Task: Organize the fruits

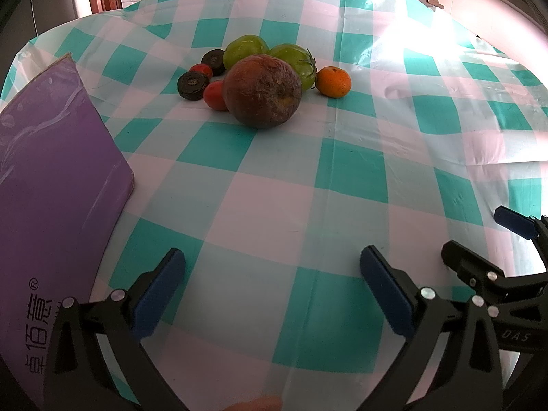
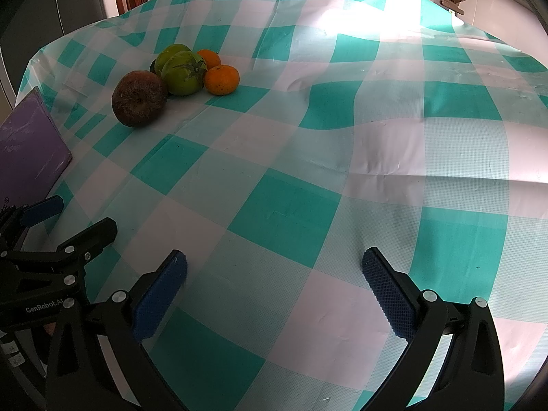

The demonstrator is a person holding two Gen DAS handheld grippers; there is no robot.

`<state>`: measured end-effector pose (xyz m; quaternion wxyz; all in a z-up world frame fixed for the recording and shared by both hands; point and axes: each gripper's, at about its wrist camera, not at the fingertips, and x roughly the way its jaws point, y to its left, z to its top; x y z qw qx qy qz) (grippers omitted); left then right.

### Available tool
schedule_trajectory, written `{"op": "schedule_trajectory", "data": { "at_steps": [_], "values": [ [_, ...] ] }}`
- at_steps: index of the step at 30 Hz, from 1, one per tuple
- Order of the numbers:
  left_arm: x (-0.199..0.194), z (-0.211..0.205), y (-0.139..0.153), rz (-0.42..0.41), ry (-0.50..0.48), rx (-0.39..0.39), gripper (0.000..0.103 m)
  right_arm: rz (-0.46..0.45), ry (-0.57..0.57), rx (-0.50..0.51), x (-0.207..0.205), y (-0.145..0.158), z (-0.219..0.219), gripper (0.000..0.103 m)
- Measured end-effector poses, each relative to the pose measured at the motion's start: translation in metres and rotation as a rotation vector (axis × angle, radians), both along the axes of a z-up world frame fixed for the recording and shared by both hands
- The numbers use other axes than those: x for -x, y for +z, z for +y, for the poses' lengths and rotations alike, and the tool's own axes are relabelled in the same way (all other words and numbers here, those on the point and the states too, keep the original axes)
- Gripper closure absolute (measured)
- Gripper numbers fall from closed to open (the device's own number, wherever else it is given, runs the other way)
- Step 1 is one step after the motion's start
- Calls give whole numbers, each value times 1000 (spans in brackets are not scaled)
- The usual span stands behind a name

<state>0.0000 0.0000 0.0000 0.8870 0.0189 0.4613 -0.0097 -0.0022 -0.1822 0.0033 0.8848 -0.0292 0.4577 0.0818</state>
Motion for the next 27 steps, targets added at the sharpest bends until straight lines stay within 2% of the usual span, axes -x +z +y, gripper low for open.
{"op": "schedule_trajectory", "data": {
  "at_steps": [27],
  "values": [
    [0,0,0,0,0,0,1,0,-2,0,0,1,-1,4]
  ]
}}
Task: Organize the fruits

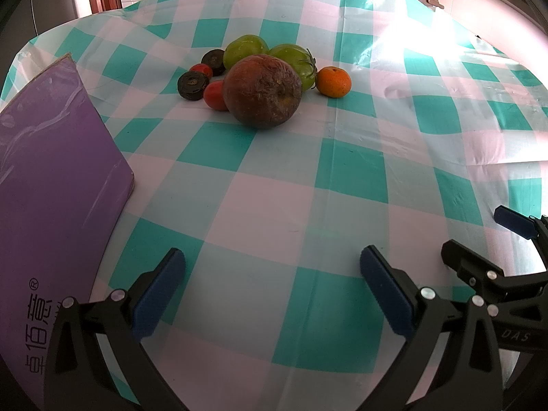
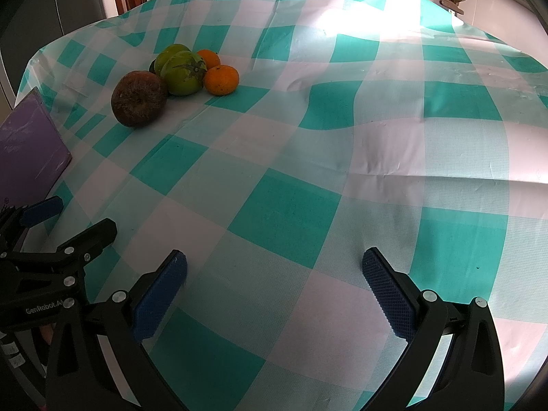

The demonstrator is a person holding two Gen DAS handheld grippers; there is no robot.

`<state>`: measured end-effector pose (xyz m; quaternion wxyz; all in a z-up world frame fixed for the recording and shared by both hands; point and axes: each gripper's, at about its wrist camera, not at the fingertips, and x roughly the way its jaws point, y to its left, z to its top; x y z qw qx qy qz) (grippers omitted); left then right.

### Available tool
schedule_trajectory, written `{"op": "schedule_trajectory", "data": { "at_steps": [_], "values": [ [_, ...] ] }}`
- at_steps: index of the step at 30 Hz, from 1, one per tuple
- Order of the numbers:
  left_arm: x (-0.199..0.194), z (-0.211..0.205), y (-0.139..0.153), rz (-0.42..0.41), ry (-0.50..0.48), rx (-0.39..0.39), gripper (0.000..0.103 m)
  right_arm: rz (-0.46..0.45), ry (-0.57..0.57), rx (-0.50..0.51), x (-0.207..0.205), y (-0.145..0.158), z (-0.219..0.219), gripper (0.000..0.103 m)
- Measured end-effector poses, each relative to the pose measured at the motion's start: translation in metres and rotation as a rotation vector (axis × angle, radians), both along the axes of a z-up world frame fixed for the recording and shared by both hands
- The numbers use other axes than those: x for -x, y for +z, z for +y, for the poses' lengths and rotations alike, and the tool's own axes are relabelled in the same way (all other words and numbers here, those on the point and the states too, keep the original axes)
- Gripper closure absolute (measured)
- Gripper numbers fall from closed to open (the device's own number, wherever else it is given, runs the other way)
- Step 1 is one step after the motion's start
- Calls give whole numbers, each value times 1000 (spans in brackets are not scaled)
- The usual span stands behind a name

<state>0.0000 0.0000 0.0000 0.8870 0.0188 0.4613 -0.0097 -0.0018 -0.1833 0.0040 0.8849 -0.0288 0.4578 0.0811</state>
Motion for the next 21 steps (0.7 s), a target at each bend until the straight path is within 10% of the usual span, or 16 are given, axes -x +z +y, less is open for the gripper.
{"op": "schedule_trajectory", "data": {
  "at_steps": [21],
  "values": [
    [-2,1,0,2,12,2,1,1,-31,-2,-3,-1,1,4]
  ]
}}
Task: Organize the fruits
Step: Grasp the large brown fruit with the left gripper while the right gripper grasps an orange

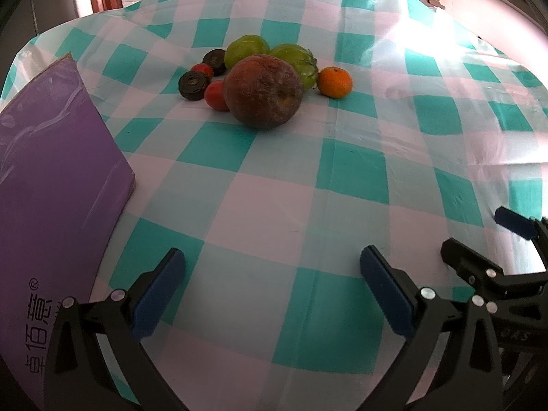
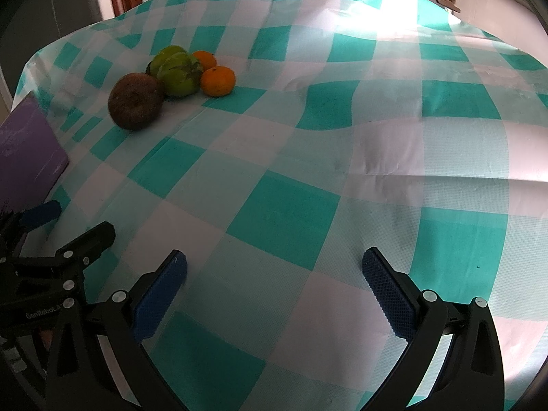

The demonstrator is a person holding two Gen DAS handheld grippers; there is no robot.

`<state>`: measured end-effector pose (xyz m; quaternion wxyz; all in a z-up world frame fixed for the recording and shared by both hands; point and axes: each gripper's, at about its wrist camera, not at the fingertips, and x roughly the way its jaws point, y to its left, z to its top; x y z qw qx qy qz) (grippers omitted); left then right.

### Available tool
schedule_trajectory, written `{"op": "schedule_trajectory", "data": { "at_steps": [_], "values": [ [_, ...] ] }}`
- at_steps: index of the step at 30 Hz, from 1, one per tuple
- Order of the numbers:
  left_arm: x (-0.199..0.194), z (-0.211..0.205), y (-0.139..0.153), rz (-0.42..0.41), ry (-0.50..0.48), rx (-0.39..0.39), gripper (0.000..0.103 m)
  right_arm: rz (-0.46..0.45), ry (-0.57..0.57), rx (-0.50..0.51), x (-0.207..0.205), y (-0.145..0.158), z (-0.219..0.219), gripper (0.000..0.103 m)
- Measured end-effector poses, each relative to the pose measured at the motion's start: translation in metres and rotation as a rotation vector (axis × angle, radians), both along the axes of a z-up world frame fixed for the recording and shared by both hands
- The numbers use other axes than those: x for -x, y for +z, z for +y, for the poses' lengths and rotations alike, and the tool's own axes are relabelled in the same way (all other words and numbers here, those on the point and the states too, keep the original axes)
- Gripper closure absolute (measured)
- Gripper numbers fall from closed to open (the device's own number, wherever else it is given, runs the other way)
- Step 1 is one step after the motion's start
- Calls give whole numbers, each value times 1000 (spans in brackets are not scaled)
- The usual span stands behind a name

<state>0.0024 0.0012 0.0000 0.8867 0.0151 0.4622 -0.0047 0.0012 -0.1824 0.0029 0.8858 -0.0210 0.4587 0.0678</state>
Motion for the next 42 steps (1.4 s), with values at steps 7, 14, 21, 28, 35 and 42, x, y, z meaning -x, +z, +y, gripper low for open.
{"op": "schedule_trajectory", "data": {
  "at_steps": [7,14,21,28,35,42],
  "values": [
    [-30,1,1,42,6,0,1,9,-25,9,-11,0,4,4],
    [-89,13,8,33,81,41,1,10,26,7,-27,-1,12,4],
    [-145,13,6,23,103,46,7,19,76,17,-35,0,20,4],
    [-139,19,10,-3,71,44,35,-16,226,90,-71,5,48,6],
    [-91,37,20,-11,79,43,35,1,285,-7,-138,6,44,29],
    [-31,32,17,27,20,32,35,-1,382,-23,-182,9,72,35]
  ]
}}
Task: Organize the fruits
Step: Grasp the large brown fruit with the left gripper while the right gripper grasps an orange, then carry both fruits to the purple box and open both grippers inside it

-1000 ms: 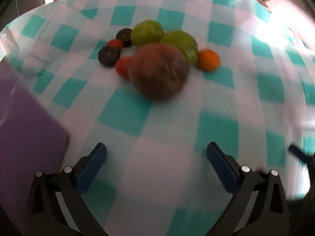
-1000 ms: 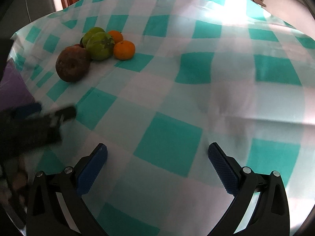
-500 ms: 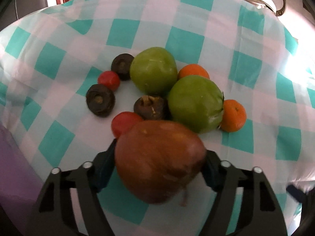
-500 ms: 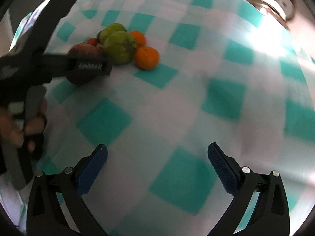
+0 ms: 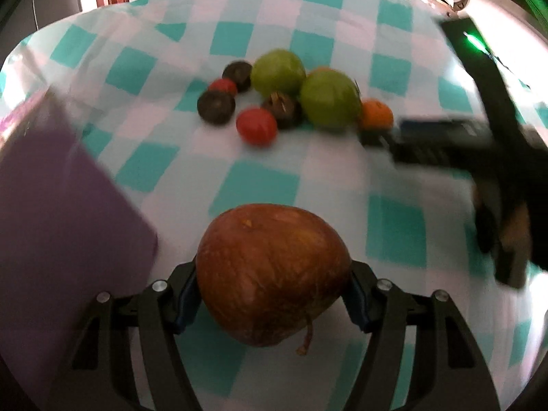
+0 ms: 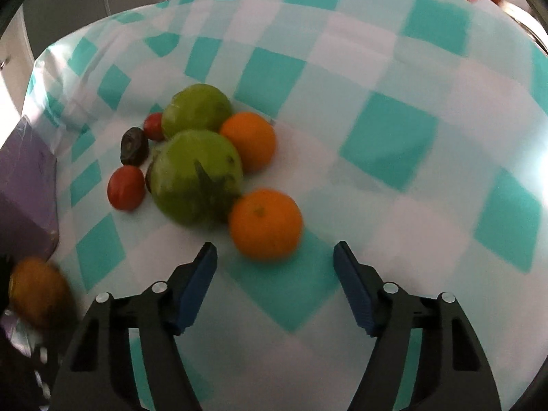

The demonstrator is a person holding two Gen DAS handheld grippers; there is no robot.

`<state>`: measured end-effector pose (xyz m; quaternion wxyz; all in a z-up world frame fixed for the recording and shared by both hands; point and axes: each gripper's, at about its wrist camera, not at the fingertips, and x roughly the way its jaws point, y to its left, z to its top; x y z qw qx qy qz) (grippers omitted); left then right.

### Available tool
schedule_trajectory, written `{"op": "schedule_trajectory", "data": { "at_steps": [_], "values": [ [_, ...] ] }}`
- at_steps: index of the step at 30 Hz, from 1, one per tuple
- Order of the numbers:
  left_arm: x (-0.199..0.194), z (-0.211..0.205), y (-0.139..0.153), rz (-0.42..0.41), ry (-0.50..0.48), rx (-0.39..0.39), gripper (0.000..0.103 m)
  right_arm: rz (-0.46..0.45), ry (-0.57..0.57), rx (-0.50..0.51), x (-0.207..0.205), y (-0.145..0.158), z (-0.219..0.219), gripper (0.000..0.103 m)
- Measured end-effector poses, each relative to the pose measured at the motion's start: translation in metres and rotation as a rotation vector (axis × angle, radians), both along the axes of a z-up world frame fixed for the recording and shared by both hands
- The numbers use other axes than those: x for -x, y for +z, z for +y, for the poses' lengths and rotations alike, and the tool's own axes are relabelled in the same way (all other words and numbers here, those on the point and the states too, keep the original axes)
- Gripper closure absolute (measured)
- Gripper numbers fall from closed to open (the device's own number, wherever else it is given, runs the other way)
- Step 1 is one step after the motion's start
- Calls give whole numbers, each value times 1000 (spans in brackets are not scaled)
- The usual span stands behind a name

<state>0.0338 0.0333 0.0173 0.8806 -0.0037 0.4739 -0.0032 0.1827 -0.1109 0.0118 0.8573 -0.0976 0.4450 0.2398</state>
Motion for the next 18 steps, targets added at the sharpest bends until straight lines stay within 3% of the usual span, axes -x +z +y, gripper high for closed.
{"op": "schedule_trajectory", "data": {
  "at_steps": [8,9,11,18],
  "values": [
    [18,-4,-3,16,9,9,35,-8,113,30,-14,-1,13,40],
    [20,-4,-3,20,5,11,35,-7,137,25,-14,0,13,43],
    [21,-4,-3,28,-5,11,35,-24,178,38,-11,2,16,62],
    [39,8,6,27,1,34,35,-29,99,22,23,19,6,63]
  ]
}}
